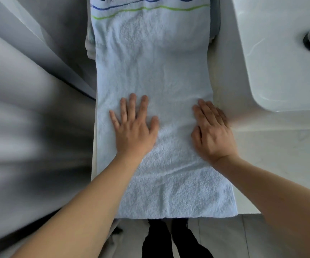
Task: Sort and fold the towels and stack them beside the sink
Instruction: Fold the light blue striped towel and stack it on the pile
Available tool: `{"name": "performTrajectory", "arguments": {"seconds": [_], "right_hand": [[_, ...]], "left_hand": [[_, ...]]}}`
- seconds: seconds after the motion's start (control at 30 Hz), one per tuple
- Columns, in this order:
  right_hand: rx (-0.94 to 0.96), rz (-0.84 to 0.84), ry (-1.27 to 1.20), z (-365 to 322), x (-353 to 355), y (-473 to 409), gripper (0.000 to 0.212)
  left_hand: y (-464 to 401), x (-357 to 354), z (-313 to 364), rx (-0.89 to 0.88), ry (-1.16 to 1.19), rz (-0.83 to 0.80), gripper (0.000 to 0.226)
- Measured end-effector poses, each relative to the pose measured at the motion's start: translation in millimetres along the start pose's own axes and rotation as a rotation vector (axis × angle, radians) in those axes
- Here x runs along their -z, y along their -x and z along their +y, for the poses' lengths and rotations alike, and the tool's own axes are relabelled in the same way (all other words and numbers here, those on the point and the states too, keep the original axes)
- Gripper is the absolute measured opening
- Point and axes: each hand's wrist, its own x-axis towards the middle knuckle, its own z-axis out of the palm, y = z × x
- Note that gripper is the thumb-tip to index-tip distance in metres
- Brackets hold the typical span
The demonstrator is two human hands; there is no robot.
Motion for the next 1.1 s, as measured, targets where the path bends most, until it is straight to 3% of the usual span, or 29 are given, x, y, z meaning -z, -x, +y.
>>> {"name": "performTrajectory", "arguments": {"seconds": [0.2, 0.47, 0.83, 0.97, 1.03, 1.1], "right_hand": [[0.017, 0.022, 0.007, 1, -1, 0, 0.057], [0.164, -0.156, 0.027, 1, 19, 52, 0.062], [0.072, -0.208, 0.130, -4, 7, 93, 0.065], [0.059, -0.210, 0.146, -5, 9, 92, 0.065], [0.054, -0.207, 0.154, -5, 9, 93, 0.066], [0.055, -0.202, 0.155, -5, 7, 93, 0.066]], "left_hand": [[-3, -3, 1, 0.012, 0.006, 0.031, 0.067], [-3, 0, 1, 0.014, 0.016, 0.033, 0.067], [-6, 4, 7, 0.023, 0.005, -0.013, 0.065], [61, 8, 16, -0.117, 0.119, 0.050, 0.064], [109, 2, 6, -0.245, 0.074, -0.002, 0.066], [134, -8, -11, -0.251, 0.007, -0.065, 0.068]]}}
